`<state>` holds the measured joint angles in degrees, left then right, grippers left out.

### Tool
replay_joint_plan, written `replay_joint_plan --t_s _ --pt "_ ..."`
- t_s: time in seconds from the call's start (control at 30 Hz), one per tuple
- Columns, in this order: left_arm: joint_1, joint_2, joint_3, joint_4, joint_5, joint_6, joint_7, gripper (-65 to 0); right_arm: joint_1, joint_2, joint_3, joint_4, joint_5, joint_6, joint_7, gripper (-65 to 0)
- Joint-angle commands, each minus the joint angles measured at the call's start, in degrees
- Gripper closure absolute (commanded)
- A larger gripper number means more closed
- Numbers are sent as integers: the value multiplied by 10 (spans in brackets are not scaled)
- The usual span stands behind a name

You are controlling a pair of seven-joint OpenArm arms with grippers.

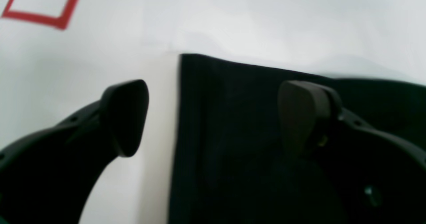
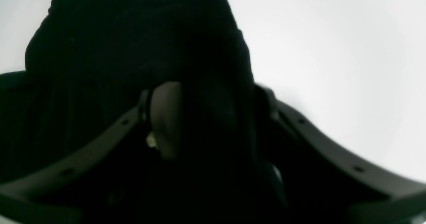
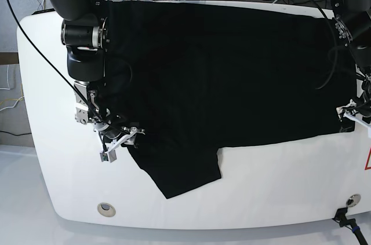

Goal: Fold the T-shirt properly
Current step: 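Grasp the shirt side edges midway with the left and right grippers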

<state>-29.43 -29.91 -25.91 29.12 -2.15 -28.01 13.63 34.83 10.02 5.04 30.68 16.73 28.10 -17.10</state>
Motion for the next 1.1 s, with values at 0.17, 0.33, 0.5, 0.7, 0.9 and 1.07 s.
replay_joint_plan --t_s 0.17,0.33,0.5,0.7,0.9,1.07 --pt "-45 -12 -2 6 54 50 -15 -578 11 2 0 4 -2 0 -12 -284" --pt "-51 -10 -2 -4 55 55 -15 -578 10 2 0 4 -2 0 -12 -284" --pt "-52 -10 35 -24 54 55 -15 -578 10 2 0 4 -2 0 -12 -284" --pt "-49 -10 54 -25 52 55 -15 -578 9 2 0 4 -2 0 -12 -284" --pt "-39 -10 54 -26 53 55 -15 -578 8 5 0 4 -2 0 -12 -284" --pt "-34 -10 53 -45 52 55 -16 -578 -10 5 0 30 -2 0 -13 -284"
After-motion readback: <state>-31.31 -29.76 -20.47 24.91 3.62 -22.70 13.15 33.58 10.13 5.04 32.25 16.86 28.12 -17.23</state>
